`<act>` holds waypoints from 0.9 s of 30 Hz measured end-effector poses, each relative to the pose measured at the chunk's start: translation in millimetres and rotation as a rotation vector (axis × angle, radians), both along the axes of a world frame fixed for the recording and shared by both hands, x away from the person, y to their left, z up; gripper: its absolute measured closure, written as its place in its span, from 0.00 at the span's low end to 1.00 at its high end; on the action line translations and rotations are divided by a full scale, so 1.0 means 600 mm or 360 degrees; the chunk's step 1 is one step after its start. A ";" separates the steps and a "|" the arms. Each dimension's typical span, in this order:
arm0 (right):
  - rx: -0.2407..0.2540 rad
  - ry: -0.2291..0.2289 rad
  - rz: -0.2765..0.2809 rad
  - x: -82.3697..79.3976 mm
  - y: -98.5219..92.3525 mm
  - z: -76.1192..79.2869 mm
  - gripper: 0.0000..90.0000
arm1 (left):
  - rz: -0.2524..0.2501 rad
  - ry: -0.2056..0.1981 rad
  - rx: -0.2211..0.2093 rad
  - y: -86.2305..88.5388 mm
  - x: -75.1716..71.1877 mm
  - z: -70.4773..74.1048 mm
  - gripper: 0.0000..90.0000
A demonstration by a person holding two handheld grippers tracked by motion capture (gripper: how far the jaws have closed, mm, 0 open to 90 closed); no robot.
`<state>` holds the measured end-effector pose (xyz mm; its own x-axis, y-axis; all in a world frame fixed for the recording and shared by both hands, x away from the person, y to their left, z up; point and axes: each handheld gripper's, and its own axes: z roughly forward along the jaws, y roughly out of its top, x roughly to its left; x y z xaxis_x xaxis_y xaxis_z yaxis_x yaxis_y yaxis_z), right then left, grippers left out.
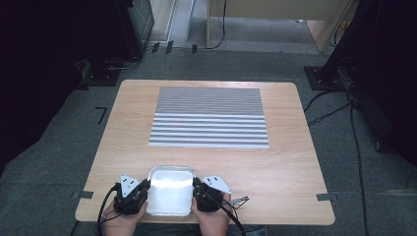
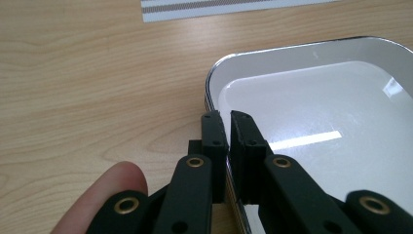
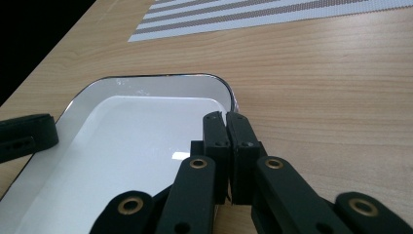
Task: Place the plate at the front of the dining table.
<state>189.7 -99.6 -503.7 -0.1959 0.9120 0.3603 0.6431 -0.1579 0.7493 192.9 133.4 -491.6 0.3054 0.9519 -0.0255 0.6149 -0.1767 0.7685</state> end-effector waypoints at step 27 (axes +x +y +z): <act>0.0145 0.0003 0.0030 -0.002 -0.007 0.000 1.00 | -0.0005 0.0003 -0.0110 0.019 -0.005 0.000 0.89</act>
